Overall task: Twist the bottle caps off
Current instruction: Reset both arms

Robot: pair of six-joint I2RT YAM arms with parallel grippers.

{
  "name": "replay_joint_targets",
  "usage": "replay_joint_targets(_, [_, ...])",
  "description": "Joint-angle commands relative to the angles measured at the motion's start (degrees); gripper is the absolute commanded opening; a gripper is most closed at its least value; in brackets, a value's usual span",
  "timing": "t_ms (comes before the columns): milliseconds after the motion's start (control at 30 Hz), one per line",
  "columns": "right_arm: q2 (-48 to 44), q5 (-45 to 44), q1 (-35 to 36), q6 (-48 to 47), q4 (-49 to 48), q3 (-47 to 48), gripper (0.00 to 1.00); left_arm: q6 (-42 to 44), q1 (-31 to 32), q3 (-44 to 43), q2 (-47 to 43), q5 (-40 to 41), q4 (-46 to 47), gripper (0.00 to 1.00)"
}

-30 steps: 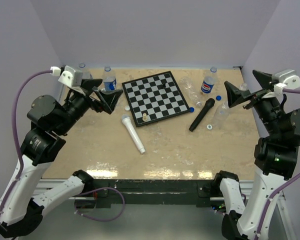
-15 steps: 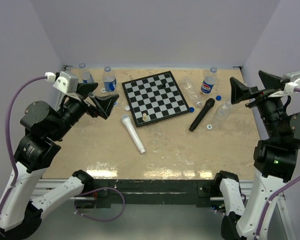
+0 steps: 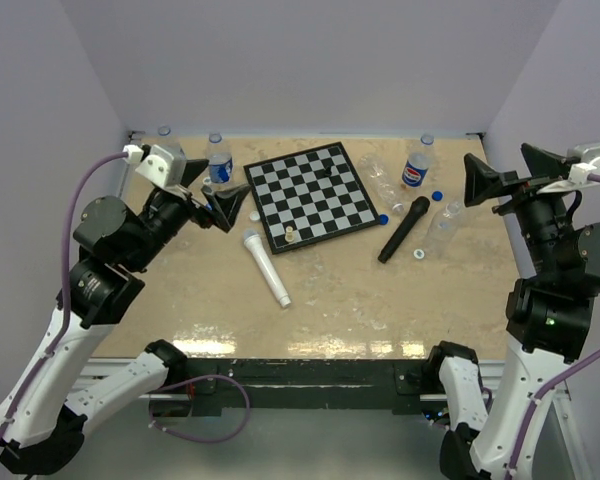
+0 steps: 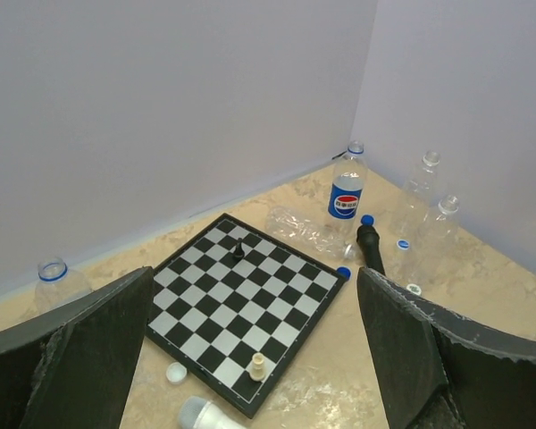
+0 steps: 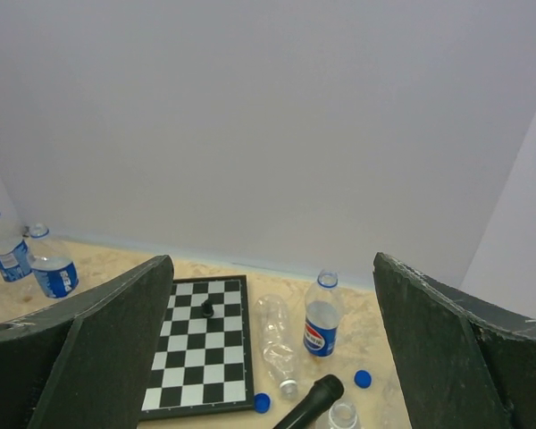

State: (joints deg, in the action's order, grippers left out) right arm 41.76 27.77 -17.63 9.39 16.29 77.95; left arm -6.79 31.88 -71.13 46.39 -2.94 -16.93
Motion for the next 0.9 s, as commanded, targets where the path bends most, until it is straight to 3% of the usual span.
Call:
replay_joint_targets(0, [0.08, -0.70, -1.44, 0.19, -1.00, -0.35, 0.98, 3.62, -0.41, 3.10, -0.07, -0.22, 6.11, 1.00])
replay_joint_targets(333, [0.96, 0.97, -3.11, 0.63, -0.91, -0.43, 0.98, 4.33, -0.33, 8.11, -2.45, 0.65, 8.75, 1.00])
replay_joint_targets(867, [-0.01, -0.43, -3.73, -0.51, -1.00, -3.16, 0.98, 4.15, -0.33, 9.17, -2.71, -0.22, 8.67, 1.00])
